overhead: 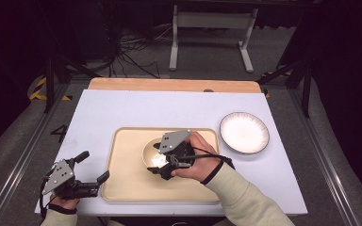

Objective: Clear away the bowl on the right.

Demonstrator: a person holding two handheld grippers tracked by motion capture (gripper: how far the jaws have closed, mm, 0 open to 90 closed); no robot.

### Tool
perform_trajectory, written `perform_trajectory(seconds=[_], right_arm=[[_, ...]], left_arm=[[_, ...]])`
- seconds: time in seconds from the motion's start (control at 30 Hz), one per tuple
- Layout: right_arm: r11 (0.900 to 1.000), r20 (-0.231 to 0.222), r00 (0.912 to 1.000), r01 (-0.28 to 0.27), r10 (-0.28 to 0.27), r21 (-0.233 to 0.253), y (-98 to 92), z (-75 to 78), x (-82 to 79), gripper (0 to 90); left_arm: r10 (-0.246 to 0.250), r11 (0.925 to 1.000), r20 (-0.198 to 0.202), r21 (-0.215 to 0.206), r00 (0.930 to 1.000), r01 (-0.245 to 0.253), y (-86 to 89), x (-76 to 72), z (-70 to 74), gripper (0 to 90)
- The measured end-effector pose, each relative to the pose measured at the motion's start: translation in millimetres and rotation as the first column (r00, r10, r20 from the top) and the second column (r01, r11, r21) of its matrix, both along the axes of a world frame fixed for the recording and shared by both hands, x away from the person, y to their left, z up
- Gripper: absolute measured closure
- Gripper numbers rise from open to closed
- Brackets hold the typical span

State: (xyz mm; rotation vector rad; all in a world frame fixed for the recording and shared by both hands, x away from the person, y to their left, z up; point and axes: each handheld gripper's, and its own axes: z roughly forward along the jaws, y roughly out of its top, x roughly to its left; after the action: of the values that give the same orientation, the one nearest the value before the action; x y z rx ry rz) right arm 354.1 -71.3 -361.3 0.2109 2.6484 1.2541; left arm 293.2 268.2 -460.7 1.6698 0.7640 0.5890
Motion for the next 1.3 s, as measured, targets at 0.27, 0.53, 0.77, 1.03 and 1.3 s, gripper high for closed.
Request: perform_trajectory(seconds=[0.27, 0.53, 0.77, 1.03, 1.3], right_arm=[[0.996, 0.027, 0.9988, 0.039, -0.041, 0.083, -8.7, -1.0, 0.6, 25.2], [0.981, 0.045, 0.9962, 0.066, -0.075, 0.182, -15.9, -2.2, -0.7, 24.3], [0.972, 0.069, 0.9924, 0.084, -0.101, 0.219, -28.7, -1.4, -0.6, 23.0], [0.966, 0.078, 0.9883, 0.109, -0.131, 0.236, -50.7, 0.5, -2.4, 19.2], [0.953, 0.085, 0.9800, 0.153, -0.180, 0.261, -84.1, 3.0, -6.3, 18.9]], left_arm=[[-0.001, 1.0000, 0.000, -0.002, 1.0000, 0.001, -0.1, 0.0, 0.0, 0.2], [0.001, 1.0000, 0.001, -0.004, 1.0000, -0.001, -0.4, 0.1, -0.1, 0.3], [0.000, 1.0000, 0.002, -0.005, 1.0000, 0.000, -0.1, 0.2, 0.0, 0.2], [0.001, 1.0000, 0.004, -0.006, 1.0000, -0.001, 0.1, 0.2, 0.1, 0.2], [0.004, 1.0000, 0.004, -0.005, 1.0000, -0.004, -0.5, 0.4, -0.1, 0.2]])
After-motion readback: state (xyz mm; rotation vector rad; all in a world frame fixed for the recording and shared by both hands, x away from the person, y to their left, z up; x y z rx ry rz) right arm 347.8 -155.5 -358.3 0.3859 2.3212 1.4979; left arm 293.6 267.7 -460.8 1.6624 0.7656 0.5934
